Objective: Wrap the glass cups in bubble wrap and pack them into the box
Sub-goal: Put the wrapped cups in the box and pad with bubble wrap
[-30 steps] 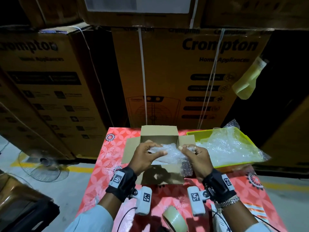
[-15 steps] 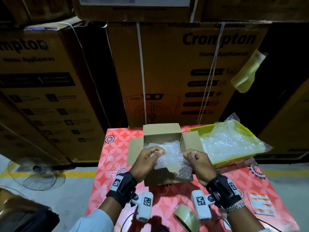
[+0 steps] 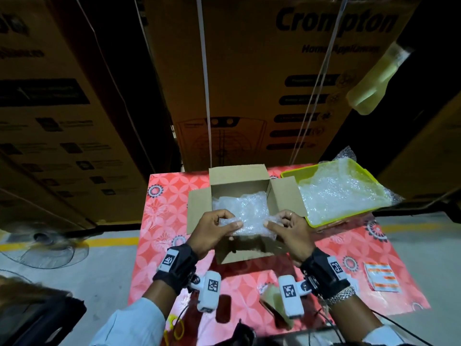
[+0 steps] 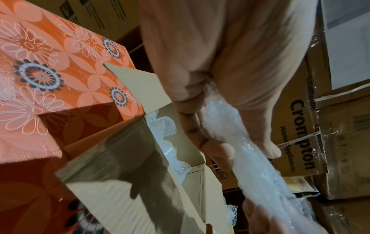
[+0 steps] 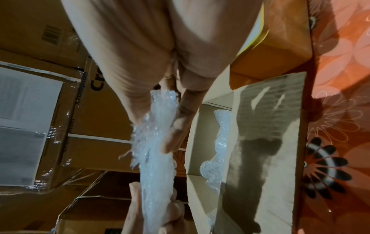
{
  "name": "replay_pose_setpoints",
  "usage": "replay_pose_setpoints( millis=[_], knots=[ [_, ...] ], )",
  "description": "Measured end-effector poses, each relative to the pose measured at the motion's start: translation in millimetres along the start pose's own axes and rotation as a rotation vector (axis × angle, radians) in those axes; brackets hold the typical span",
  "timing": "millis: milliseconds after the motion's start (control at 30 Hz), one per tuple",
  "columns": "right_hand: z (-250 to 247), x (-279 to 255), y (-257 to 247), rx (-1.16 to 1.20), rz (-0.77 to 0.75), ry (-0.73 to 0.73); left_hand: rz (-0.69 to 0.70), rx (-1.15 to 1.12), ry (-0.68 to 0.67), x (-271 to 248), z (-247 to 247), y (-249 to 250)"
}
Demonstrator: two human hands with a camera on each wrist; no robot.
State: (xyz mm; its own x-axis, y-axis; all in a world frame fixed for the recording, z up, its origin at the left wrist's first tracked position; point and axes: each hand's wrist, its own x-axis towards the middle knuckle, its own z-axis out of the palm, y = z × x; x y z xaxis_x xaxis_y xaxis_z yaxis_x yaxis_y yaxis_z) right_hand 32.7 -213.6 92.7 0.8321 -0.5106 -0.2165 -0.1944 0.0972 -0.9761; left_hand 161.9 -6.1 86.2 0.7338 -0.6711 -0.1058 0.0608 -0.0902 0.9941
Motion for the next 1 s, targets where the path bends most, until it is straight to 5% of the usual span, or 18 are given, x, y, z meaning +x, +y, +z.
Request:
replay_pose_setpoints(
  millis=[200,433,667,833,1000],
  knots=[
    [-12.9,11.5,1.4,-0.109,-0.036,-0.108,0.019,0.080,-0.087,4.0,2.0,3.4],
    [-19.3,65.7,-24.7,-0.161,-0.027,-0.236,0.000,0.163,0.100,46.0,-5.7,11.5],
    [24.3,159.5,-19.1,-0.556,-0.075,-0.170,-0.110,0.639,0.166,117.5,-22.5,-4.5],
    [33.5,188.8,2.4,-0.687,0.062,-0.005,-0.081,1.028,0.151,139.1,-9.2,-20.4],
    [39.5,201.2,15.1,-0.766,0.176,-0.024,-0.101,1.311,0.115,147.6,0.2,-17.4]
  ],
)
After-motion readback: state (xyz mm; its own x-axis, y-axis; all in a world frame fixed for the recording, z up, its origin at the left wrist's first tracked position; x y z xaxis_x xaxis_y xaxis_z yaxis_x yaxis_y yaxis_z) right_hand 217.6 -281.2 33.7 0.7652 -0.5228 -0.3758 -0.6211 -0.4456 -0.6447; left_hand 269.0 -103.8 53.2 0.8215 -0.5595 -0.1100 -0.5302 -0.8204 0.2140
